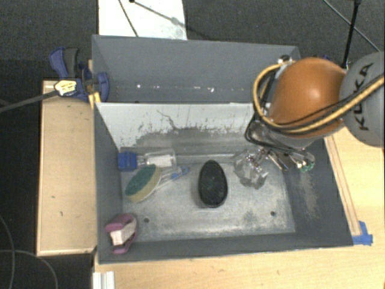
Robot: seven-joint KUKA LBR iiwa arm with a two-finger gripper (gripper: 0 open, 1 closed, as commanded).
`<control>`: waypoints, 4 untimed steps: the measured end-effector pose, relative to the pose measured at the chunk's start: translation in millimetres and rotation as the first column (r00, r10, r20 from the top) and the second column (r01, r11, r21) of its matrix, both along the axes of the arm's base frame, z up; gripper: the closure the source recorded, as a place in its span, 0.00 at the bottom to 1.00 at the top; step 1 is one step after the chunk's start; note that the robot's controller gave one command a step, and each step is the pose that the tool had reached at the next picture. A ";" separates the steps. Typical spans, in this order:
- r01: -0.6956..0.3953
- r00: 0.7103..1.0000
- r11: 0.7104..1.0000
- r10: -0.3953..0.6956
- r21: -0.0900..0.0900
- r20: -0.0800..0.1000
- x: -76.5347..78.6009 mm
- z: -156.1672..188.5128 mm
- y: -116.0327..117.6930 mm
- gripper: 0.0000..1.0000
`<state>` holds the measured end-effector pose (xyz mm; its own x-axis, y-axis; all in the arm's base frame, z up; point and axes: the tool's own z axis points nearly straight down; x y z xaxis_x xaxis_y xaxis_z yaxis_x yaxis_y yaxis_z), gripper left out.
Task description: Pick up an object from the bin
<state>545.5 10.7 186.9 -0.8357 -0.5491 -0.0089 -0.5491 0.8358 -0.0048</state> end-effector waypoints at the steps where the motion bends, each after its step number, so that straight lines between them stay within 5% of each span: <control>1: -0.156 0.988 0.988 0.156 0.000 -0.003 -2.5 37.8 27.7 1.00; 2: 0.048 0.999 0.999 -0.048 0.001 -0.011 1.5 -22.7 38.5 1.00; 3: 0.049 0.999 0.999 -0.049 0.001 -0.008 2.3 -21.2 38.2 0.00; 4: -0.115 0.993 0.993 0.115 0.000 -0.011 43.2 -117.9 36.8 0.00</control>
Offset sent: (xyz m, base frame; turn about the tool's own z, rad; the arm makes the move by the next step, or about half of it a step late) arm -0.0040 0.0268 0.0361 -0.1589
